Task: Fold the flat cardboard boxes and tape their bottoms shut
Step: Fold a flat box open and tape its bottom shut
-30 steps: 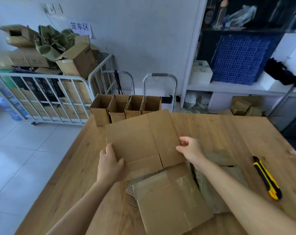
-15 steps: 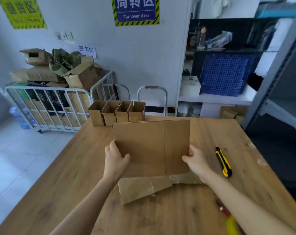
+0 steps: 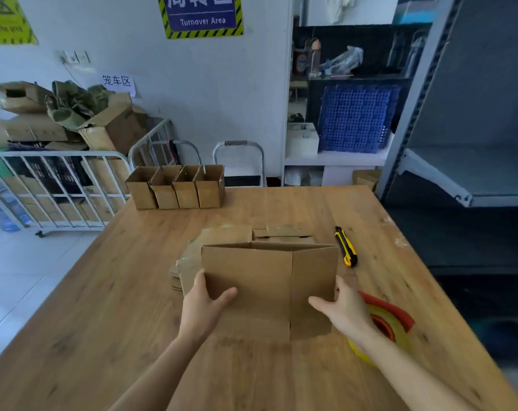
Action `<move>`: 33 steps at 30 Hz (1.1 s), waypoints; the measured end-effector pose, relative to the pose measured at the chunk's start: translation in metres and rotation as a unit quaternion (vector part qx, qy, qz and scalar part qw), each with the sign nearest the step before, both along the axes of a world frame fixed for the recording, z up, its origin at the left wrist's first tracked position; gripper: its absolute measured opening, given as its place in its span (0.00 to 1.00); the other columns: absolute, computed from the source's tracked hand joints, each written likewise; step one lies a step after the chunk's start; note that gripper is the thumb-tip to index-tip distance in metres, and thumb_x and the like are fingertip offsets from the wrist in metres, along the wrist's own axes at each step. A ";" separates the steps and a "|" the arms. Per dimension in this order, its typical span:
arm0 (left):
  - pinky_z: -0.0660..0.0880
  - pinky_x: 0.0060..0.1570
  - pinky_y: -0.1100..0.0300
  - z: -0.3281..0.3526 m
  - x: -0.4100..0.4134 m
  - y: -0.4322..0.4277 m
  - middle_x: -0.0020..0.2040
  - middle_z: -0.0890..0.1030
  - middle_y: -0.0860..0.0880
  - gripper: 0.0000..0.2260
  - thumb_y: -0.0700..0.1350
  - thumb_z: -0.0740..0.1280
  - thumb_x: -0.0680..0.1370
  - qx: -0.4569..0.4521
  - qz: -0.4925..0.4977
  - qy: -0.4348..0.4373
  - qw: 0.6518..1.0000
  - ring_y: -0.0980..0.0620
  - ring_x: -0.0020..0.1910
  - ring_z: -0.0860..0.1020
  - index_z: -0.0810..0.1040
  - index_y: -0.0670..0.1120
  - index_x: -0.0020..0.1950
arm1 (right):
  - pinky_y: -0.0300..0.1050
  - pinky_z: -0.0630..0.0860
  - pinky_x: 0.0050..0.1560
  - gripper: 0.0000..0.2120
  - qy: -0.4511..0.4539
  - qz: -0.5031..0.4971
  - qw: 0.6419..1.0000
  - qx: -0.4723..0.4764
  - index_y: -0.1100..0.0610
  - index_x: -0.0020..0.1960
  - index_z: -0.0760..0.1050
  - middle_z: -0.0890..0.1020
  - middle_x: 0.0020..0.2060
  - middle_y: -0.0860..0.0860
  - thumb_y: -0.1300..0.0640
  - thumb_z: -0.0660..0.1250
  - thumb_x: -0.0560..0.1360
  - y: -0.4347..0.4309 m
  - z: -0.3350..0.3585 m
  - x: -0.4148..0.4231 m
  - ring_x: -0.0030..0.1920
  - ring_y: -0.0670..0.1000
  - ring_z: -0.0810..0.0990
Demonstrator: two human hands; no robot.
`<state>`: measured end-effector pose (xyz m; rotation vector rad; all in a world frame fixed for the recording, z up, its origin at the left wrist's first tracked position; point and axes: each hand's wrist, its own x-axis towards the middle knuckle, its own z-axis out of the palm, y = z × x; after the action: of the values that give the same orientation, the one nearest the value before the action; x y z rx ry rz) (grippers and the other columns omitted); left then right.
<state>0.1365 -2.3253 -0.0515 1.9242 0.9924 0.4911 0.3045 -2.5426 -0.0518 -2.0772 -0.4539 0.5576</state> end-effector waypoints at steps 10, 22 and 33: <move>0.73 0.51 0.62 -0.001 -0.021 0.000 0.55 0.72 0.60 0.27 0.49 0.72 0.74 -0.023 -0.086 0.002 0.996 0.58 0.55 0.72 0.65 0.50 0.70 | 0.46 0.67 0.70 0.62 0.044 0.116 0.992 0.026 0.46 0.78 0.50 0.69 0.68 0.41 0.45 0.83 0.54 0.024 0.005 -0.048 0.69 0.45 0.68; 0.77 0.45 0.61 -0.004 -0.041 0.006 0.42 0.83 0.53 0.09 0.40 0.62 0.78 0.070 -0.189 0.079 0.976 0.54 0.43 0.81 0.80 0.51 0.51 | 0.33 0.76 0.52 0.48 0.059 0.210 0.976 -0.010 0.42 0.73 0.56 0.77 0.60 0.43 0.65 0.75 0.62 0.000 0.003 -0.017 0.57 0.38 0.78; 0.79 0.52 0.50 0.000 -0.022 0.011 0.43 0.84 0.50 0.19 0.50 0.55 0.82 -0.028 -0.148 0.081 0.985 0.53 0.46 0.82 0.82 0.42 0.46 | 0.50 0.76 0.61 0.46 0.052 0.171 0.984 -0.022 0.33 0.63 0.60 0.72 0.65 0.48 0.55 0.78 0.52 0.005 -0.013 0.020 0.66 0.50 0.72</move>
<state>0.1148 -2.3140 -0.0511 2.0397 0.7910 0.1357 0.3245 -2.5376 -0.0651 -2.0102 -0.7492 0.8807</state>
